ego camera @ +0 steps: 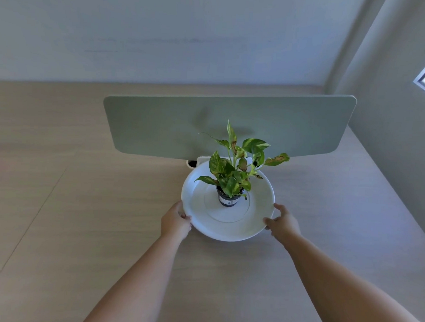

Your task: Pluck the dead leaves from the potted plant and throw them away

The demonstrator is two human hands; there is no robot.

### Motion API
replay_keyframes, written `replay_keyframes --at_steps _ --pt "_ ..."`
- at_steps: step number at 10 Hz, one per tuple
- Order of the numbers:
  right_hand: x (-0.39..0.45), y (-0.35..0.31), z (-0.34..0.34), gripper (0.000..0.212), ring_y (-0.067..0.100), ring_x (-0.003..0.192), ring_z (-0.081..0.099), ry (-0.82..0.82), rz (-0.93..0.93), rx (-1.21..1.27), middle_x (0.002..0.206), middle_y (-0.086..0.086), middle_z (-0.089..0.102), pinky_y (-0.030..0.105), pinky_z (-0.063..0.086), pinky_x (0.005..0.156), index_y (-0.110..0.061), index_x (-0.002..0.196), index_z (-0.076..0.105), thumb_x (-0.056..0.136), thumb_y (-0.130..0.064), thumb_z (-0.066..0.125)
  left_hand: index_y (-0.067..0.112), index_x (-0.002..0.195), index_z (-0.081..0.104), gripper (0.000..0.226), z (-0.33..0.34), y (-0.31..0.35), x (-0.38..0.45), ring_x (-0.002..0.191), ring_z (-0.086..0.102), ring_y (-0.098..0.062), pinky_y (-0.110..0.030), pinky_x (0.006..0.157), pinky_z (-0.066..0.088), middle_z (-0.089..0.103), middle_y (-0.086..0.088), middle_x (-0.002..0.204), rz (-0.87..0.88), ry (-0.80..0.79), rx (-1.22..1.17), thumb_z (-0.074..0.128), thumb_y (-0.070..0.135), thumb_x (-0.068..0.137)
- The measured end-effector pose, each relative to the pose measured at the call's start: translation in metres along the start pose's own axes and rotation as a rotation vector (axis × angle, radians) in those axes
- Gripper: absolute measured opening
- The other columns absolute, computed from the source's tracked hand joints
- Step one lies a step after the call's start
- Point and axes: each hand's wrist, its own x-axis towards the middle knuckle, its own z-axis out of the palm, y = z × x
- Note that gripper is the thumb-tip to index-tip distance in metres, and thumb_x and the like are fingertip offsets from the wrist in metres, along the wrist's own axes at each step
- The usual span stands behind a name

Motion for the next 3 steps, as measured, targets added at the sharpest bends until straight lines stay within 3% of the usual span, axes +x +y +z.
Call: replay_keyframes --at_steps 1,2,3 --pt "-0.002 -0.003 -0.002 0.066 0.018 0.065 0.063 -0.021 0.014 -0.025 0.078 0.004 0.073 0.034 0.054 0.066 -0.025 0.143 0.035 0.085 -0.021 0.067 0.025 0.14 0.047 0.054 -0.002 0.001 -0.002 0.063 0.06 -0.016 -0.024 0.057 0.052 0.057 -0.001 0.077 0.002 -0.013 0.013 0.056 0.004 0.091" --pt "-0.003 -0.009 -0.005 0.061 0.026 0.083 0.064 0.026 -0.021 -0.088 0.098 0.009 0.068 0.035 0.052 0.068 -0.024 0.142 0.036 0.087 -0.026 0.064 0.027 0.137 0.048 0.049 -0.004 -0.004 -0.003 0.067 0.065 -0.02 -0.035 0.065 0.059 0.064 -0.002 0.082 0.022 -0.003 0.08 0.059 0.016 0.091" --pt "-0.008 -0.017 -0.017 0.054 0.023 0.092 0.061 0.214 -0.096 0.197 0.115 0.009 0.06 0.043 0.053 0.083 -0.026 0.137 0.041 0.087 -0.025 0.062 0.024 0.137 0.046 0.048 -0.009 -0.011 -0.016 0.063 0.064 -0.018 -0.029 0.054 0.053 0.064 -0.001 0.08 0.035 0.009 0.049 0.06 0.025 0.092"
